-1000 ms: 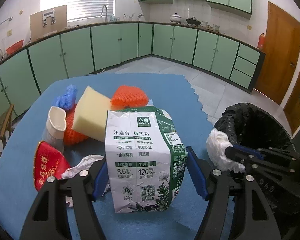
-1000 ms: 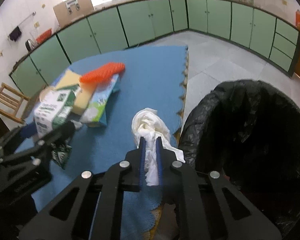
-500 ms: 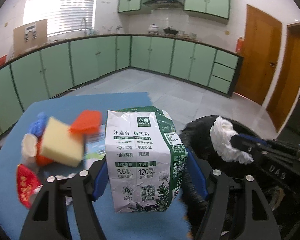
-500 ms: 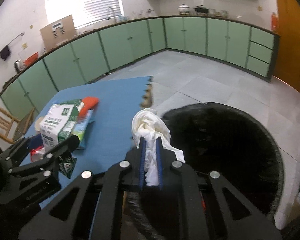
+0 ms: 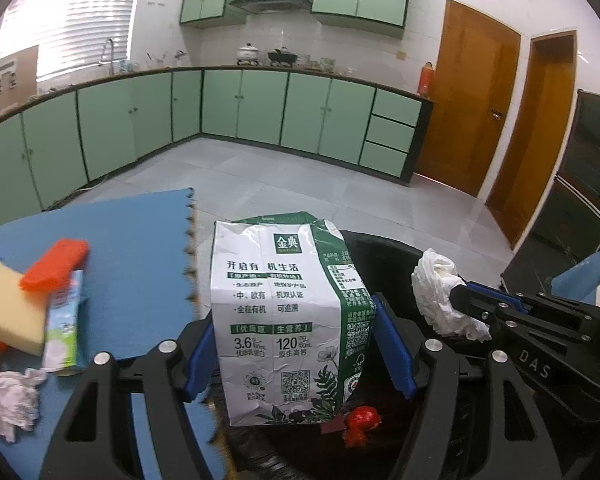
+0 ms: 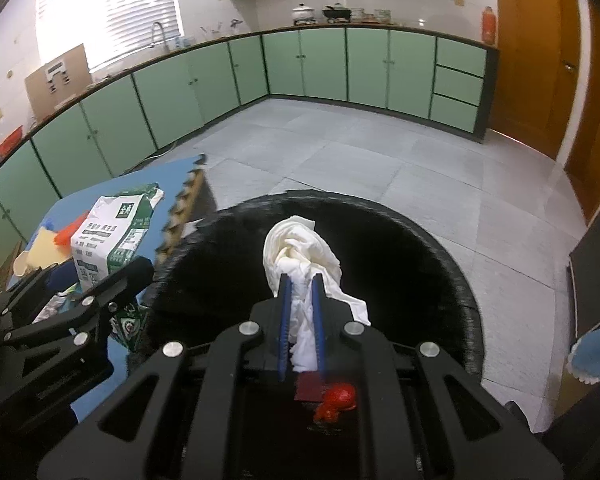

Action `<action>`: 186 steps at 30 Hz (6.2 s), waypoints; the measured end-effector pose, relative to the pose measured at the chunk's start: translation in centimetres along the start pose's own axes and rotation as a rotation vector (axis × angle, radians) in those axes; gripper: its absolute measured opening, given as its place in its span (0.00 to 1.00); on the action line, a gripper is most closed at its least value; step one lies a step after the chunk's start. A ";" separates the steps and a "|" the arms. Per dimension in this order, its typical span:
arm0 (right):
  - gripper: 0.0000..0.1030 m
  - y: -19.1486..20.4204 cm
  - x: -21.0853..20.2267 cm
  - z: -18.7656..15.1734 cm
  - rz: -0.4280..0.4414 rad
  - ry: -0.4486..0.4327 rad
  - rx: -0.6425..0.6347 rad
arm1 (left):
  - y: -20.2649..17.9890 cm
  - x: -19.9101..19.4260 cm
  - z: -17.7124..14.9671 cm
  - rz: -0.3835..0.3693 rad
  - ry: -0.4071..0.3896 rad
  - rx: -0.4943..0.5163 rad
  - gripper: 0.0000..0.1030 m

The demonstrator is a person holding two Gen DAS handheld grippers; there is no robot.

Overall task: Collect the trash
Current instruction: 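Carry tissue and carton over the bin and open both tools to drop them, then move both tools back toward the remaining trash on the table, then reach the right tool to the crumpled white tissue and grasp it, then grasp the red gold-printed paper cup with the left tool while the right tool holds the tissue, then carry the red cup and tissue over the bin and open both tools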

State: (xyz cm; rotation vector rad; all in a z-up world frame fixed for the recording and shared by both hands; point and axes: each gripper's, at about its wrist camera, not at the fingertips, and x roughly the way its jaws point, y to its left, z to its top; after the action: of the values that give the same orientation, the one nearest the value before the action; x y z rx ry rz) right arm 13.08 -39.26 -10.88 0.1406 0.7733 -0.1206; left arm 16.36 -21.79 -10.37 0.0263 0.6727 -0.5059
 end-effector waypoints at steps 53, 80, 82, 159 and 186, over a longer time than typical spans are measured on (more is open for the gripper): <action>0.78 26.0 3.6 -3.2 0.253 0.007 -0.210 | 26.3 -14.7 -8.6 0.512 -0.017 -0.169 0.79; 0.32 37.4 7.2 -7.9 0.430 0.210 -0.377 | 33.8 -17.7 -12.1 0.588 0.011 -0.281 0.79; 0.17 37.4 6.9 -7.9 0.460 0.220 -0.380 | 33.6 -17.6 -12.1 0.583 0.013 -0.284 0.79; 0.12 26.9 -1.4 -2.7 0.402 0.034 -0.286 | 25.3 -15.8 -7.4 0.319 -0.041 -0.234 0.71; 0.12 11.1 -4.7 0.3 0.160 -0.100 -0.118 | 11.6 -9.7 0.0 0.064 -0.125 -0.071 0.71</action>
State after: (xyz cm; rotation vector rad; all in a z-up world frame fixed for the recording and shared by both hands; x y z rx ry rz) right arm 11.76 -28.18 -6.45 0.0834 0.6648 0.0694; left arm 15.18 -7.35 -6.17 -0.0497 0.5650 -0.4185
